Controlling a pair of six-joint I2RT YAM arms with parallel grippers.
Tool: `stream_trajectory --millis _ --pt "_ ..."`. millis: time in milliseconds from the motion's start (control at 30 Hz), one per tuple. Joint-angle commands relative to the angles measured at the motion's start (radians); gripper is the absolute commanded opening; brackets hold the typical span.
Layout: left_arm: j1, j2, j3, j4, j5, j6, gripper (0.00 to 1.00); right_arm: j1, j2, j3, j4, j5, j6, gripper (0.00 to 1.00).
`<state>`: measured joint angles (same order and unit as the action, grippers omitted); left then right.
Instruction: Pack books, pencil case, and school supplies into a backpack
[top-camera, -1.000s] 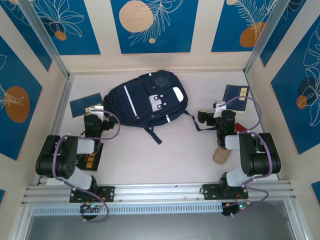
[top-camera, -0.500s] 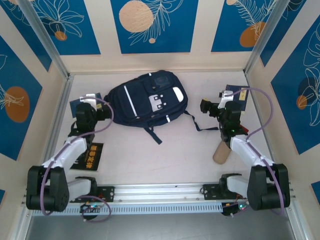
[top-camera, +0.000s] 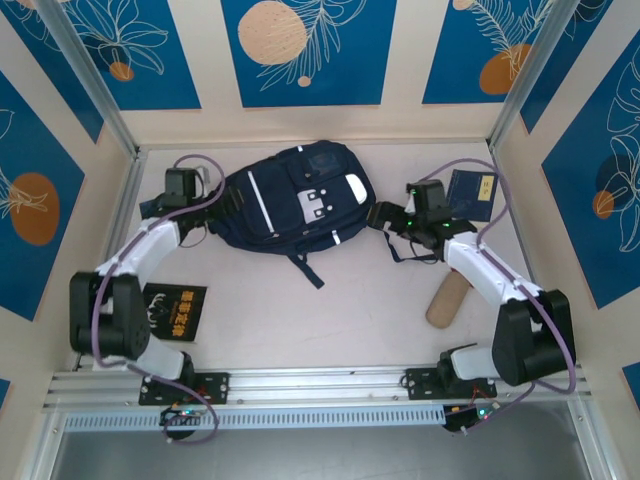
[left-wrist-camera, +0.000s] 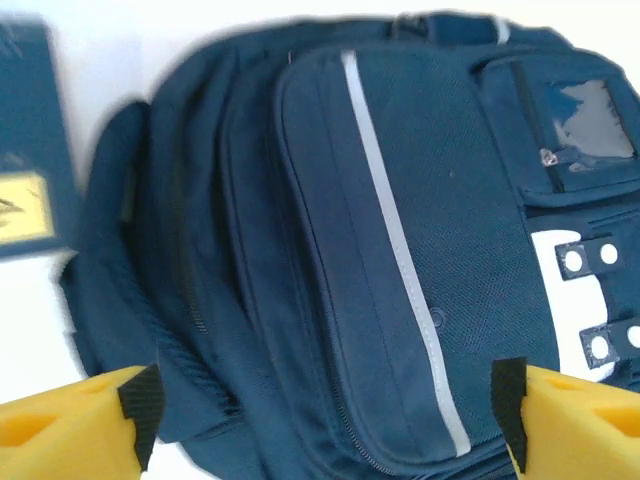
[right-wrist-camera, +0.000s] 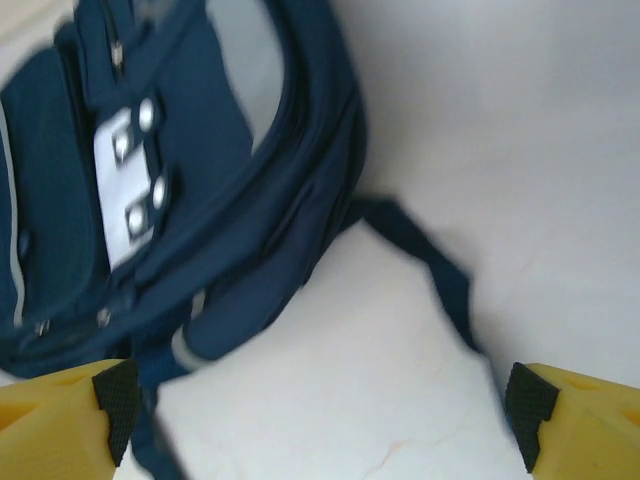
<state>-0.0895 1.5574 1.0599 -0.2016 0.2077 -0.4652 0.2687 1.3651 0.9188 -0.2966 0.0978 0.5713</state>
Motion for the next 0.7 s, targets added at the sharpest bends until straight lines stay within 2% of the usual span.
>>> stream_trajectory --millis 0,167,367,533,667 --pt "-0.037 0.090 0.099 -0.045 0.102 -0.059 0.82 0.042 0.033 0.059 -0.061 -0.062 0.063 0.96" --pt "-0.083 0.223 0.184 -0.099 0.057 -0.083 0.77 0.091 0.117 0.081 -0.059 -0.084 0.138 0.95" --pt "-0.122 0.330 0.201 -0.132 0.020 -0.104 0.79 0.132 0.184 0.114 -0.077 -0.093 0.168 0.95" --pt "-0.173 0.334 0.118 -0.094 0.062 -0.132 0.81 0.129 0.190 0.128 -0.116 -0.052 0.185 0.95" --pt "-0.252 0.281 0.017 -0.059 0.063 -0.176 0.82 0.108 0.194 0.139 -0.158 -0.017 0.211 0.95"
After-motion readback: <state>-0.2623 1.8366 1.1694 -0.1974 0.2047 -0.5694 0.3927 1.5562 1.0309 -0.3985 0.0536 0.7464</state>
